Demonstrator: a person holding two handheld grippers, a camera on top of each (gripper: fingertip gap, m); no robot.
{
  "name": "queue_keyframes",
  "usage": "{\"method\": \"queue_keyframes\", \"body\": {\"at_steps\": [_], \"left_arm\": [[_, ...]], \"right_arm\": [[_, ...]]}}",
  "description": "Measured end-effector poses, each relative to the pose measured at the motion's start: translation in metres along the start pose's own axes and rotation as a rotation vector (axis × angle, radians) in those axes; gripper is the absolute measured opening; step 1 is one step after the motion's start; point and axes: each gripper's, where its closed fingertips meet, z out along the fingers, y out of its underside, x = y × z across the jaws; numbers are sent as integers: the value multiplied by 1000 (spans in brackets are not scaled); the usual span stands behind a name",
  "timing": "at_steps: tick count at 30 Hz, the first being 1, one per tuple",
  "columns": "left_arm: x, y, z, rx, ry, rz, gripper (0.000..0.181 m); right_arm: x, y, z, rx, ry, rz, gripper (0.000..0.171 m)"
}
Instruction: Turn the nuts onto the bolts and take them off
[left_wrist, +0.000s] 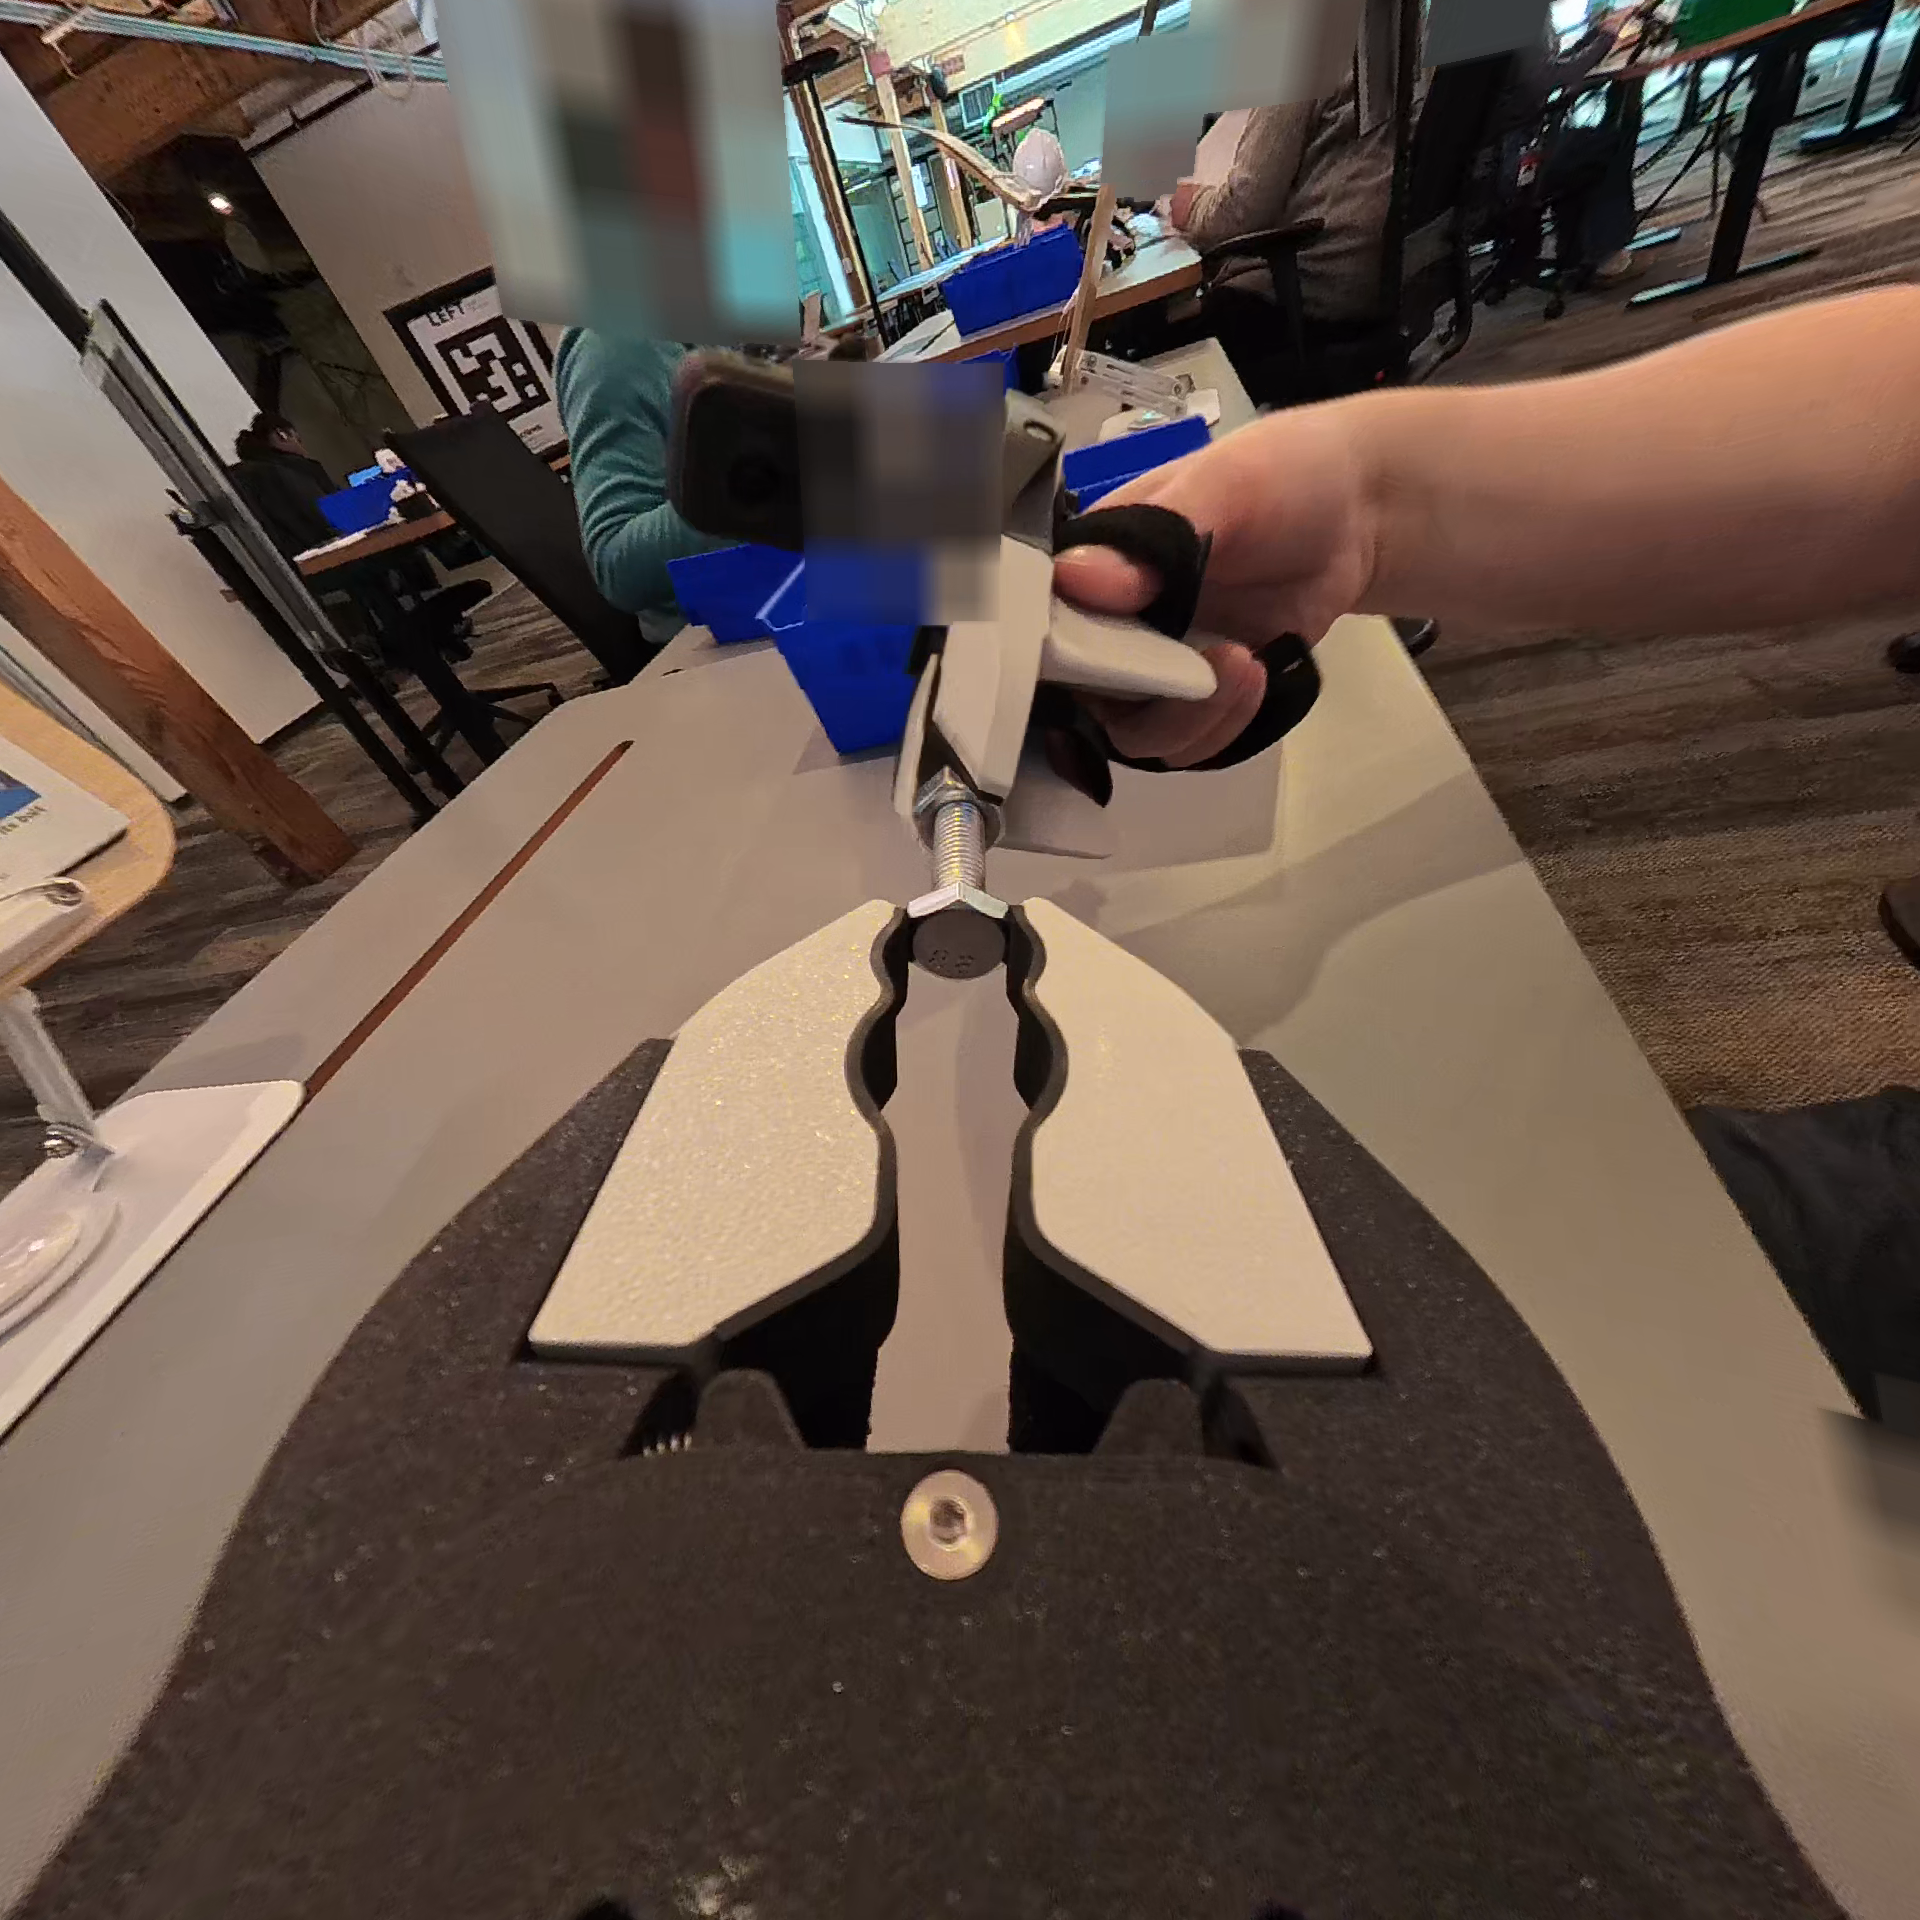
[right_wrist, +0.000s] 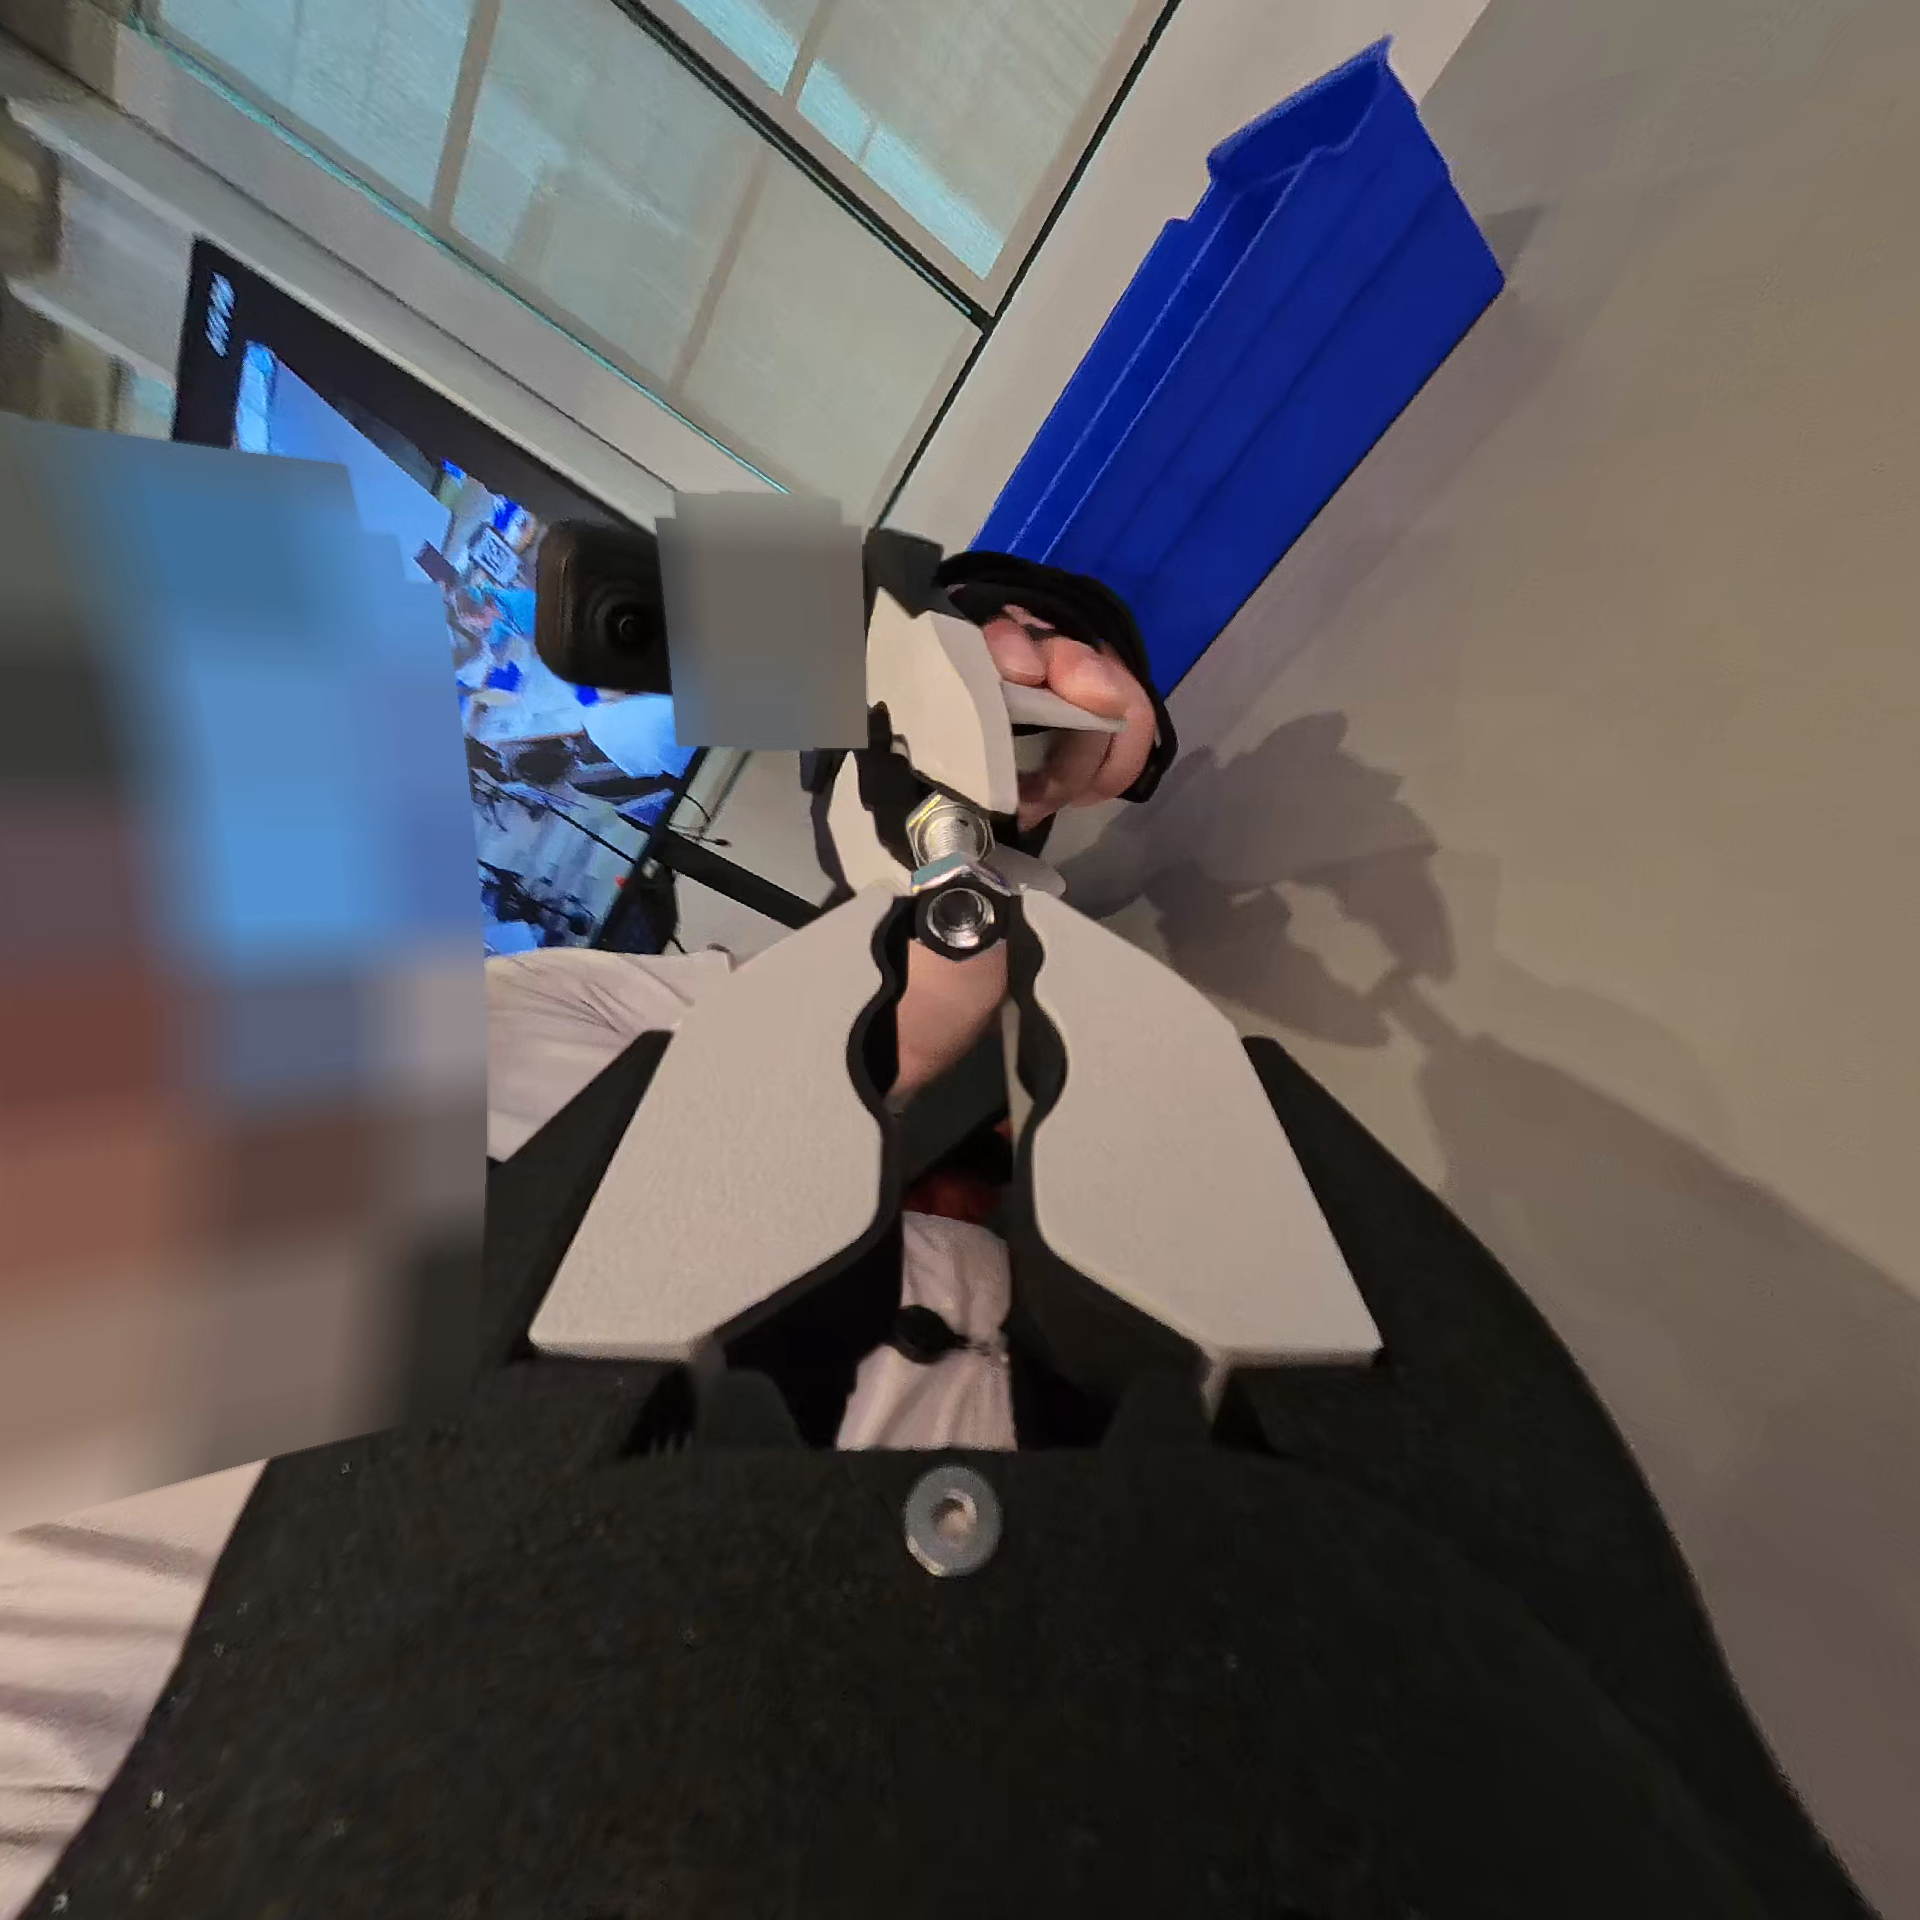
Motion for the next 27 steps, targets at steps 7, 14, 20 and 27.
{"method": "queue_keyframes", "body": {"at_steps": [7, 14, 20, 27], "left_arm": [[8, -9, -4, 64, 119, -151, 18], [5, -8, -5, 58, 94, -125, 18], [0, -5, -4, 33, 17, -22, 18], [3, 3, 2, -18, 5, 28, 18]], "right_arm": [[-8, 2, 1, -57, 202, -936, 17], [-13, -14, -4, 109, 48, -521, 45], [-1, -4, -3, 58, -56, 91, 51], [1, 2, 2, 55, -82, 187, 19]]}}
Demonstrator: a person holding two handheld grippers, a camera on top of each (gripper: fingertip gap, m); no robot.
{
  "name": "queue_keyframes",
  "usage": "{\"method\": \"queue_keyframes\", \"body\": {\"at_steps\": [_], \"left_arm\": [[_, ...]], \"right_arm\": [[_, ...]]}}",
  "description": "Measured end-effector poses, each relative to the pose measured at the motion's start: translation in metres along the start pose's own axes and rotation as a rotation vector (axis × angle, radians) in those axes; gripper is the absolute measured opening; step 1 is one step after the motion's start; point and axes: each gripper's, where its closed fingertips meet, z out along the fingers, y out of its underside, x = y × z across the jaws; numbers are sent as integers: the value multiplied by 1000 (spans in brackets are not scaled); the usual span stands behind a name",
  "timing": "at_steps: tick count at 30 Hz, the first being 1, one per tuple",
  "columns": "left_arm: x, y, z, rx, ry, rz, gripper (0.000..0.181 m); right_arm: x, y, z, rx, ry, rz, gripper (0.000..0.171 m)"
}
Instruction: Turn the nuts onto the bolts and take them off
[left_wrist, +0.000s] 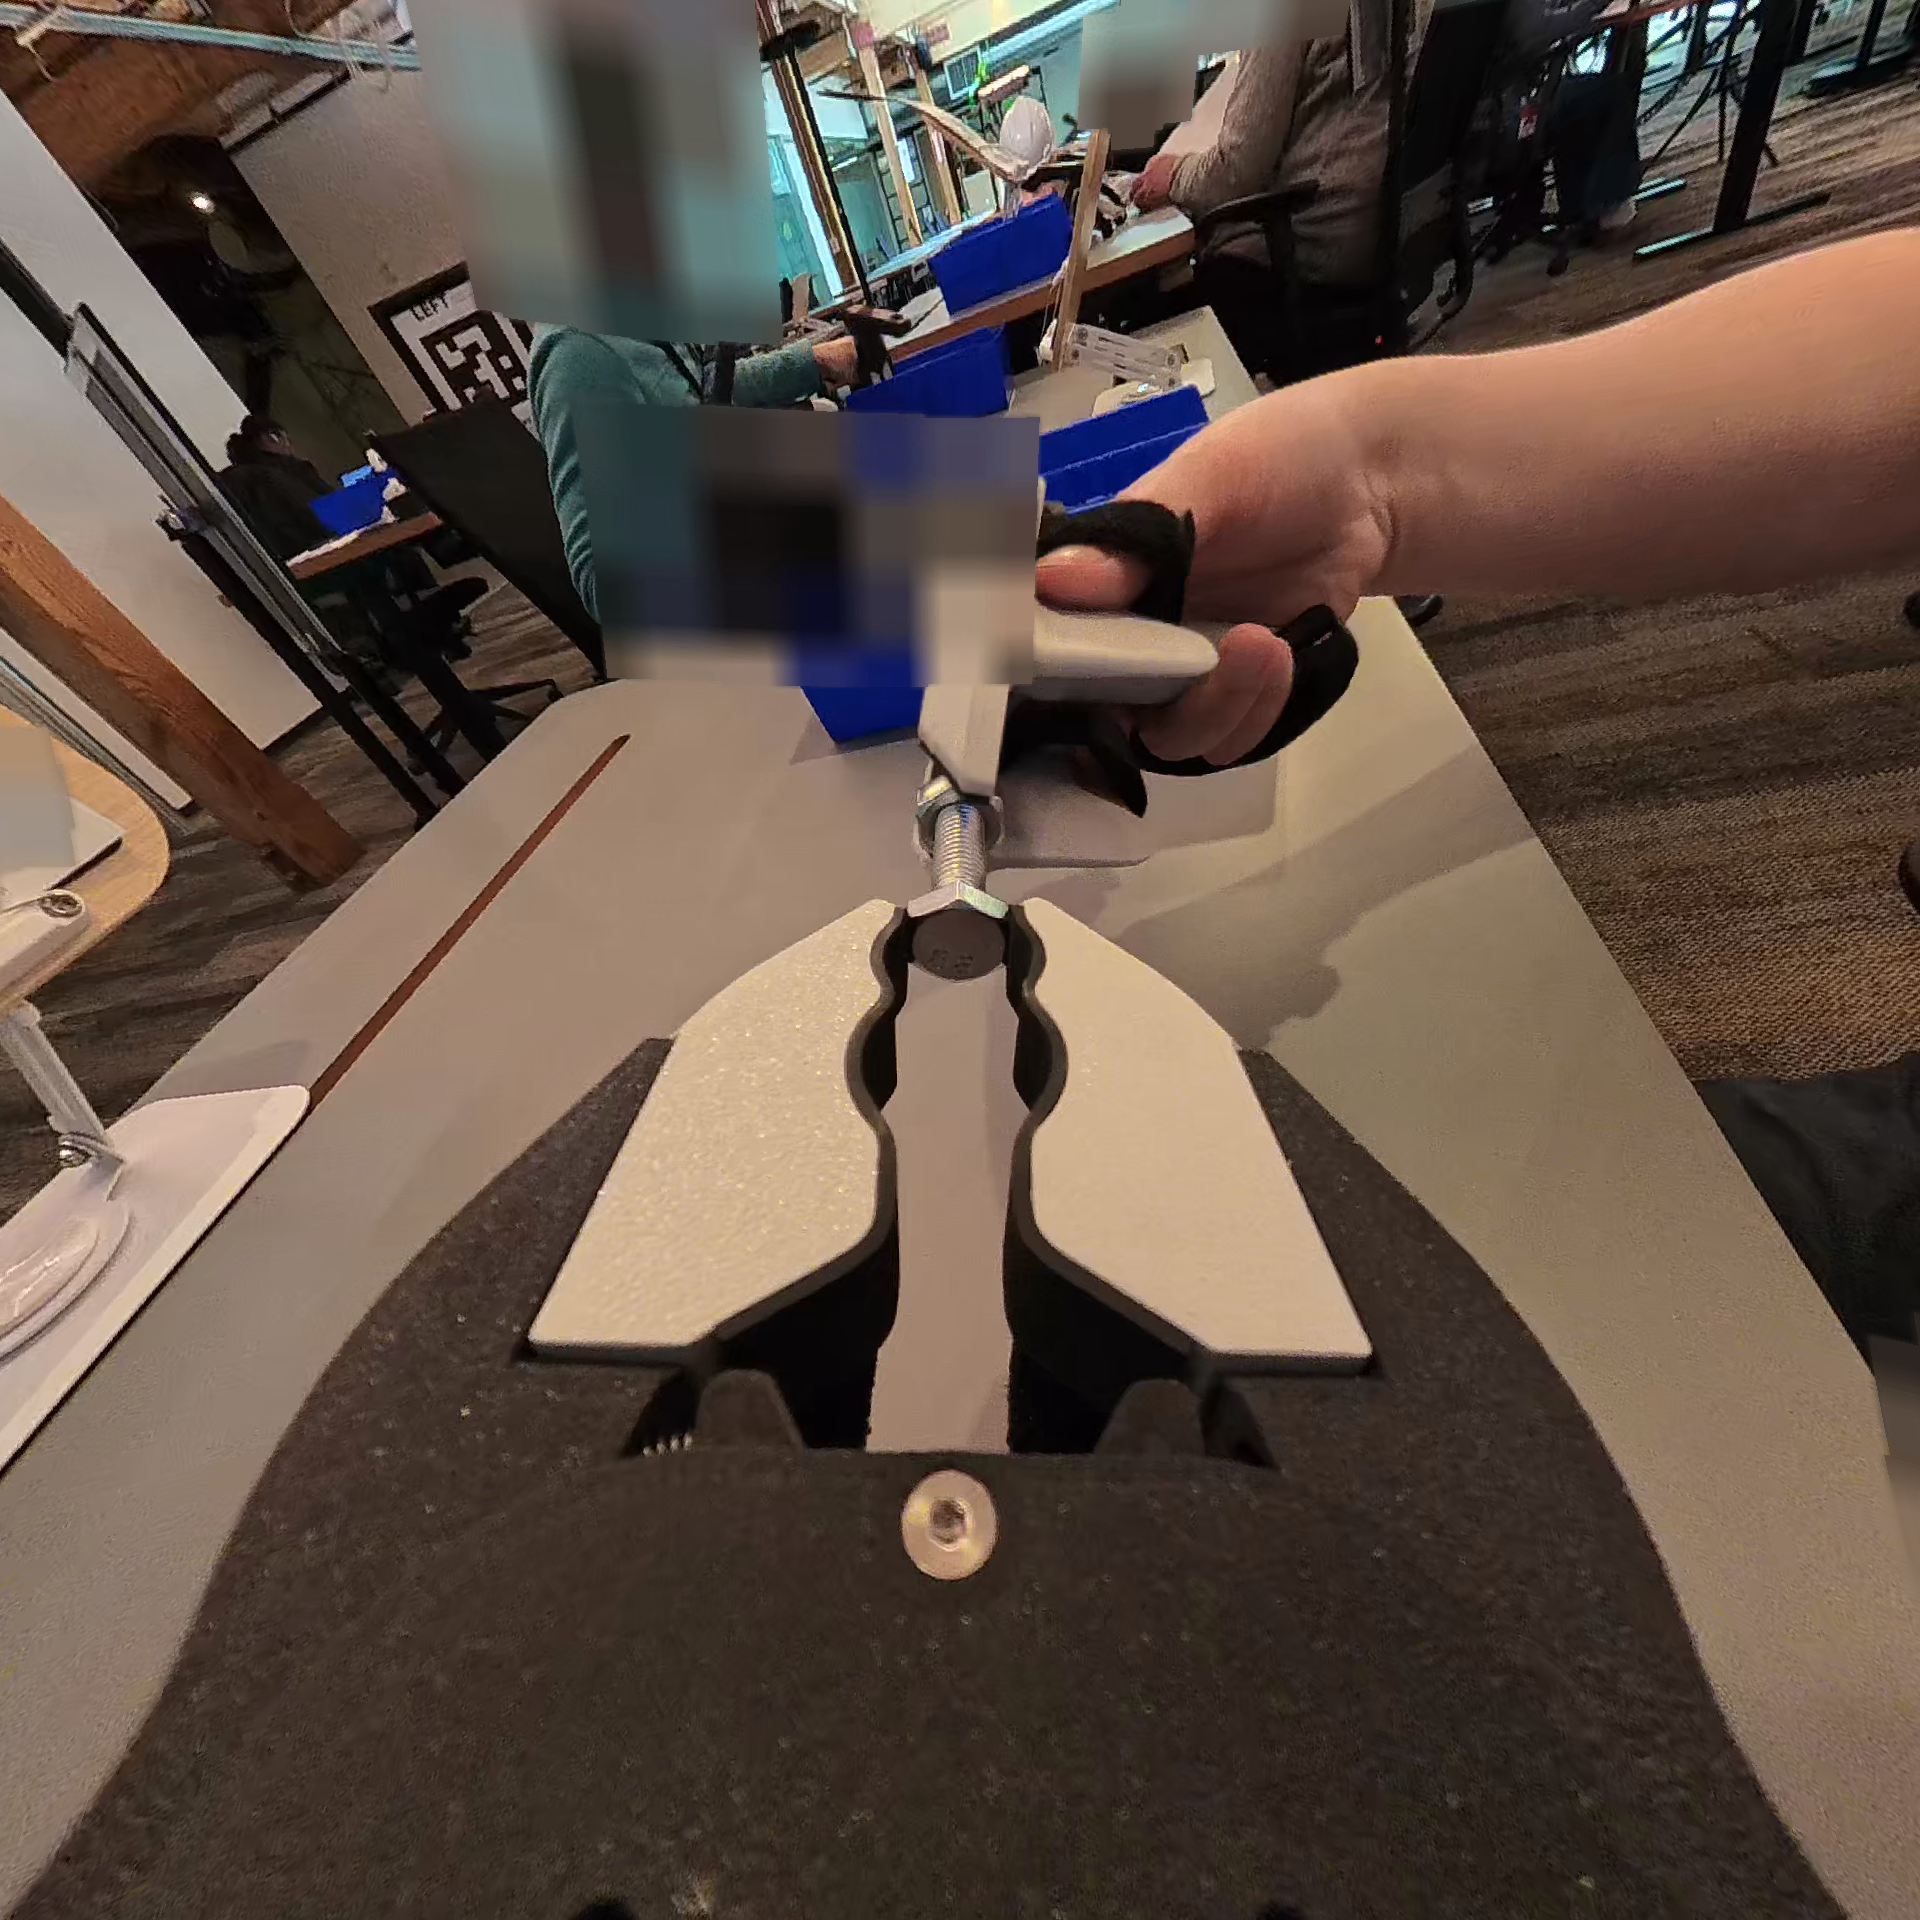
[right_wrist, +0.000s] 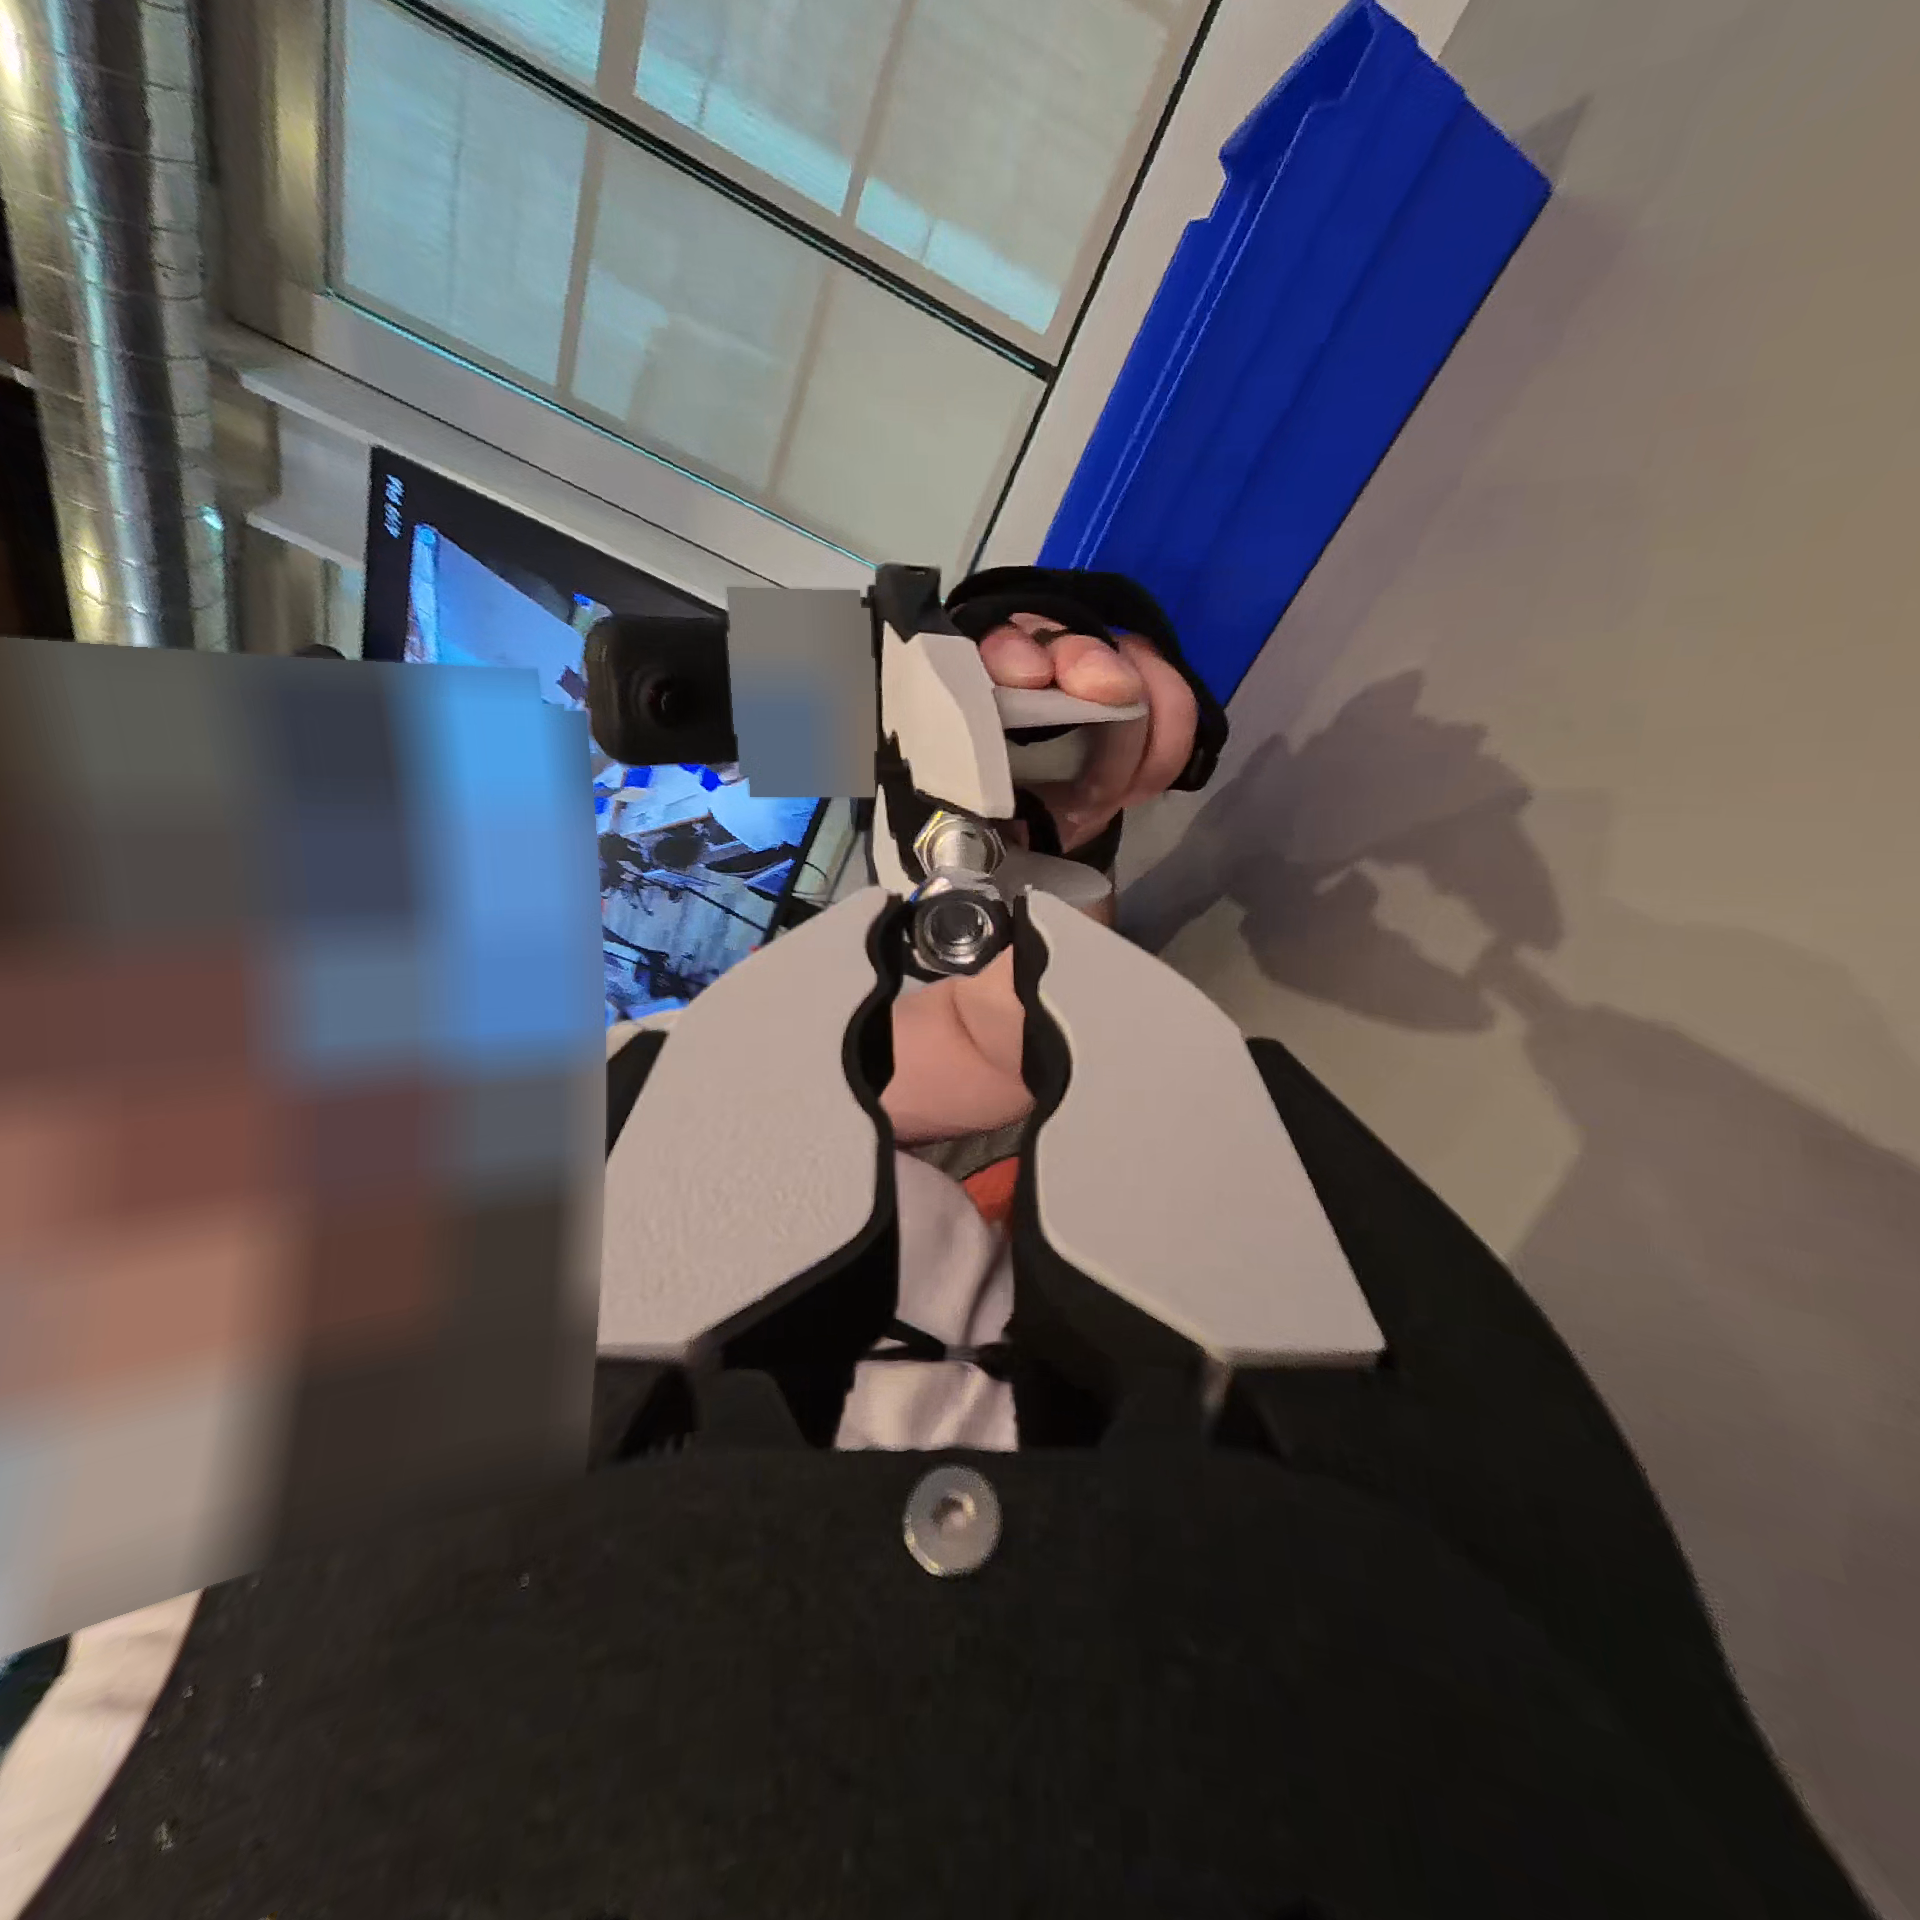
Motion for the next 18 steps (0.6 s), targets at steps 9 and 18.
{"method": "queue_keyframes", "body": {"at_steps": [9, 18], "left_arm": [[10, -15, -6, 101, 132, -157, 18], [3, -15, -9, 92, 63, -85, 17]], "right_arm": [[-14, 7, 2, -141, 157, -1017, 19], [-15, -16, -2, 53, 20, -301, 51]]}}
